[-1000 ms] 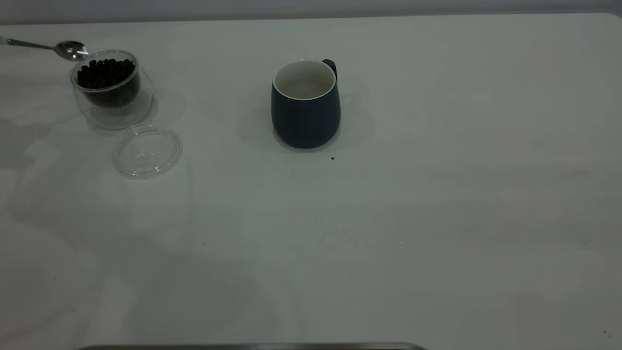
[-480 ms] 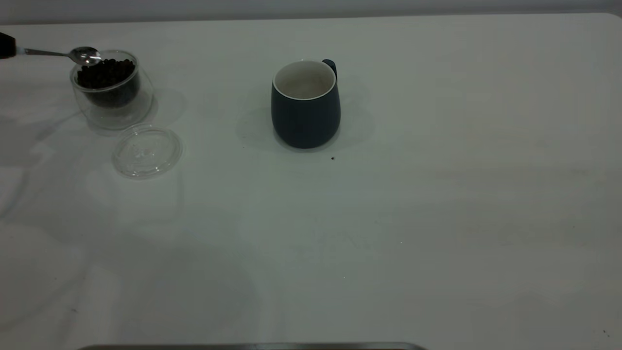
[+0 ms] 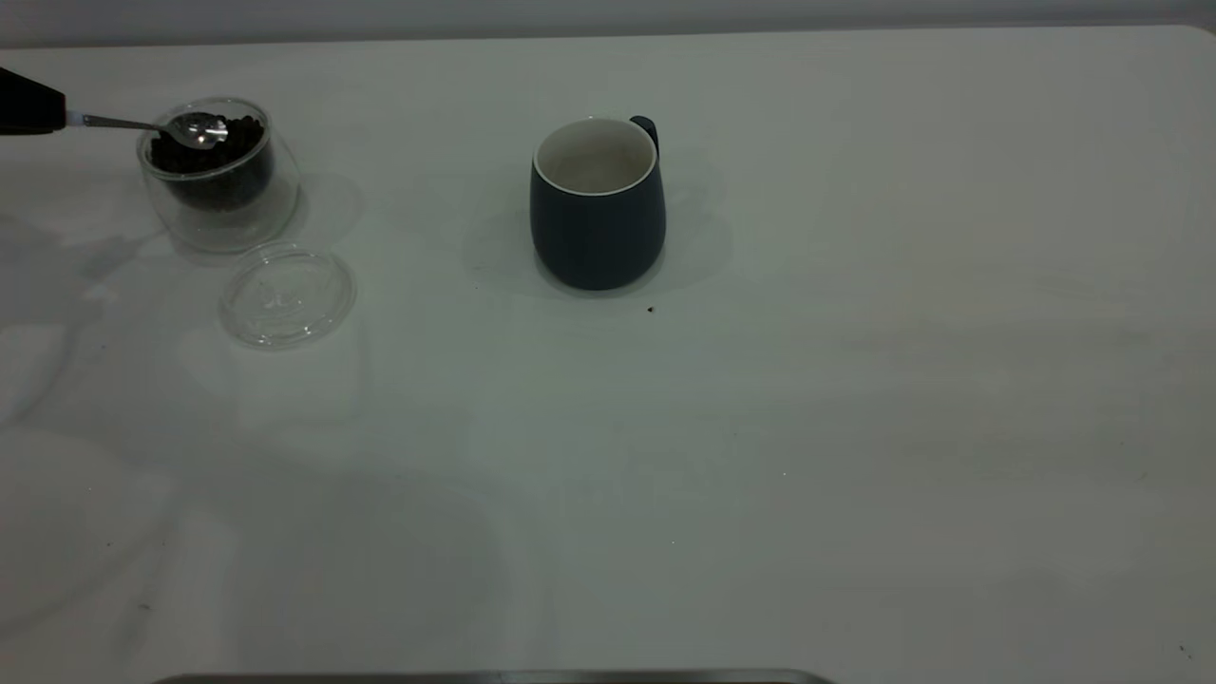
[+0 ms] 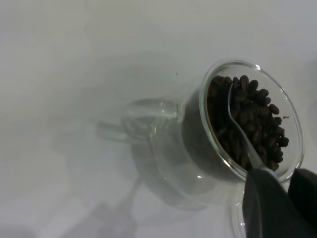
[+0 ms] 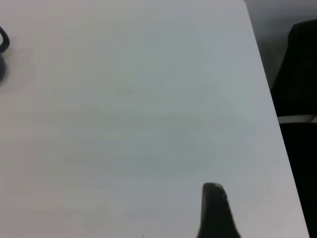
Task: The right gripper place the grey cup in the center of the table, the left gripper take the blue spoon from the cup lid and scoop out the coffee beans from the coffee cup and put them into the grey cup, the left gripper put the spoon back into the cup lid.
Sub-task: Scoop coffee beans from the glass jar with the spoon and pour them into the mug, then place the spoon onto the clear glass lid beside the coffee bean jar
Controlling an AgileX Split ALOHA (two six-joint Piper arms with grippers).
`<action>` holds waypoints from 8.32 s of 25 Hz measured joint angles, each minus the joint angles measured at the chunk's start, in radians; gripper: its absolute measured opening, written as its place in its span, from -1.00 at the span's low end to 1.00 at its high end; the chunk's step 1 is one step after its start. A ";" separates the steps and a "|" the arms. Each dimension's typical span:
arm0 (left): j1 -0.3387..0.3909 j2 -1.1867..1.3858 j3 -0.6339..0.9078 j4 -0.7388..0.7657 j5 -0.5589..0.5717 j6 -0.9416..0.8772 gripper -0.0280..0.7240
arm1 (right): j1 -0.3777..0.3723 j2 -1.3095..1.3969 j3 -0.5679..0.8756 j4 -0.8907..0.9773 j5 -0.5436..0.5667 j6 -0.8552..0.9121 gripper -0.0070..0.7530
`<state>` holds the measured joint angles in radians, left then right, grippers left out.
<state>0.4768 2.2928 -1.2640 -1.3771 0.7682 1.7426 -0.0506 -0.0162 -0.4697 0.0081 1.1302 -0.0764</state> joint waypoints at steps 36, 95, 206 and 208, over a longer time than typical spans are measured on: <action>0.054 0.022 0.000 0.044 0.087 -0.637 -0.60 | 0.000 0.000 0.000 0.000 0.000 0.000 0.23; 0.163 0.145 -0.001 -0.045 0.344 -0.709 -0.60 | 0.000 0.000 0.000 0.000 0.000 0.000 0.23; 0.151 0.084 0.177 0.088 0.351 -0.421 -0.60 | 0.000 0.000 0.000 0.000 0.000 0.000 0.23; 0.151 0.120 0.177 0.081 0.333 -0.399 -0.60 | 0.000 0.000 0.000 0.000 0.000 0.000 0.23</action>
<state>0.6275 2.4130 -1.0872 -1.2960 1.1017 1.3438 -0.0506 -0.0162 -0.4697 0.0078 1.1302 -0.0764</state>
